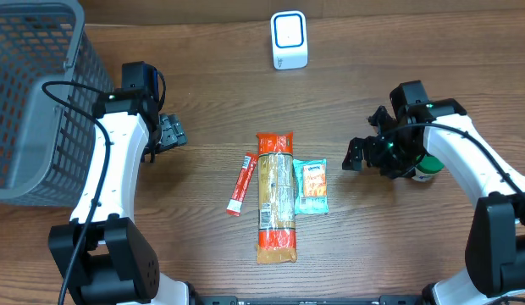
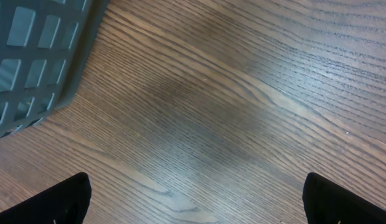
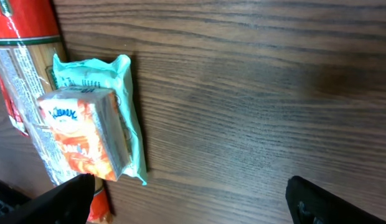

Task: Scan the item barcode
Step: 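Move the right gripper over the orange Kleenex tissue pack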

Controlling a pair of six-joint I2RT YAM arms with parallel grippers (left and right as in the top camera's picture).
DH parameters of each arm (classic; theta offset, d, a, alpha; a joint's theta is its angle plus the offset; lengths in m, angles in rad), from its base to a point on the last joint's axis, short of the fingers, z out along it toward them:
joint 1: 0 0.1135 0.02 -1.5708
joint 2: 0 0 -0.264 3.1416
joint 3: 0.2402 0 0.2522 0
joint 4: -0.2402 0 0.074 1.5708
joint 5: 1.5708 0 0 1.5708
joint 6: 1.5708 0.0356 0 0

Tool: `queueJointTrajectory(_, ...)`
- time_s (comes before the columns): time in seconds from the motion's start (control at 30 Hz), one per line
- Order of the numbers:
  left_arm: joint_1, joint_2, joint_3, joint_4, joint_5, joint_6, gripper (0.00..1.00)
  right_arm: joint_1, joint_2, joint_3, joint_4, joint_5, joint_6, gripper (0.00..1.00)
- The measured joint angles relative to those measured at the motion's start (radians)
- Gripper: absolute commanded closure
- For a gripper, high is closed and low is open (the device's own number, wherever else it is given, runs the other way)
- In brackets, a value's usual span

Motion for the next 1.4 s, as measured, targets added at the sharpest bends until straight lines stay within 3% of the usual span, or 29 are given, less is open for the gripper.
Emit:
queueJointTrajectory(0.3, 0.000, 0.000, 0.000, 0.000, 0.000, 0.000, 0.00, 0.000, 0.000, -0.053, 0.111, -0.022, 0.065, 0.00)
queueJointTrajectory(1.4, 0.000, 0.000, 0.000, 0.000, 0.000, 0.000, 0.00, 0.000, 0.000, -0.063, 0.121, -0.079, 0.098, 0.00)
